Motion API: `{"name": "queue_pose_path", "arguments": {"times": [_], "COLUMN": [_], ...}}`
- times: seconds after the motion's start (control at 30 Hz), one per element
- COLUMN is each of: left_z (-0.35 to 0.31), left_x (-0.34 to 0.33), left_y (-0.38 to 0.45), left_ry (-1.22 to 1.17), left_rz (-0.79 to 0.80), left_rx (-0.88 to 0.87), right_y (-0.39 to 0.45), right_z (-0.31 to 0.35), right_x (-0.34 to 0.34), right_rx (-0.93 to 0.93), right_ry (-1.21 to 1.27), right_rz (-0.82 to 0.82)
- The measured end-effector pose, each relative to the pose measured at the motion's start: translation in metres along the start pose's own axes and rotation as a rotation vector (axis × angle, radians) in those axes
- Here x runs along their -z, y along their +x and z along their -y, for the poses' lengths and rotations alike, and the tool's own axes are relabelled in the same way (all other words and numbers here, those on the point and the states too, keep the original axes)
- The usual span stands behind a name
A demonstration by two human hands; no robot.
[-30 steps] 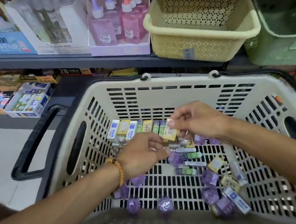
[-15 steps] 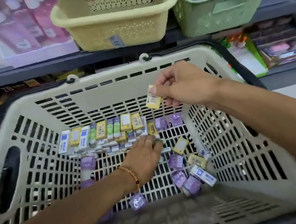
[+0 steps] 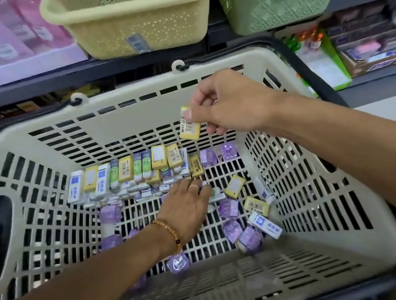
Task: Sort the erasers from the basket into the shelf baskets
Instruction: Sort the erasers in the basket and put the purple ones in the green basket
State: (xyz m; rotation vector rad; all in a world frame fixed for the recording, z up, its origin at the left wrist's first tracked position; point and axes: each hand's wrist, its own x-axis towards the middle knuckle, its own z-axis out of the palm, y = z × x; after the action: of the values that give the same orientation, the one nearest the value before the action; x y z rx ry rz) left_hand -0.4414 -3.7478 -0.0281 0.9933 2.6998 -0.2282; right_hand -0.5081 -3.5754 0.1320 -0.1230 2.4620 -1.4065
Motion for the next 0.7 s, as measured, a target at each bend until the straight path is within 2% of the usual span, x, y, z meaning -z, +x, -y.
{"name": "queue_pose_path", "arguments": {"times": [0.17,0.53,0.6,0.7], "left_z": [0.000,0.012,0.015,0.019], "left_x": [0.002,-0.005,-0.001,0.013], "left_y": [0.007,0.007,0.006,0.001], "left_ry": [-0.045,-0.025,-0.102,-0.350], "left_rz": [0.114,0.085,0.114,0.198], "left_rx": [-0.089,-0.182,-0.176,-0.130], "right_y": [0.000,0.003,0.004,0.005], "right_z": [0.002,-0.001,-0.001,-0.002], "right_x": [-0.001,-0.004,-0.004,-0.004], "right_rx": [-0.005,-0.014,-0.011,-0.009], "right_ry": [-0.037,-0.068,-0.070,-0.071], "right_rz": [0.006,0.028,0.030,0.033]}}
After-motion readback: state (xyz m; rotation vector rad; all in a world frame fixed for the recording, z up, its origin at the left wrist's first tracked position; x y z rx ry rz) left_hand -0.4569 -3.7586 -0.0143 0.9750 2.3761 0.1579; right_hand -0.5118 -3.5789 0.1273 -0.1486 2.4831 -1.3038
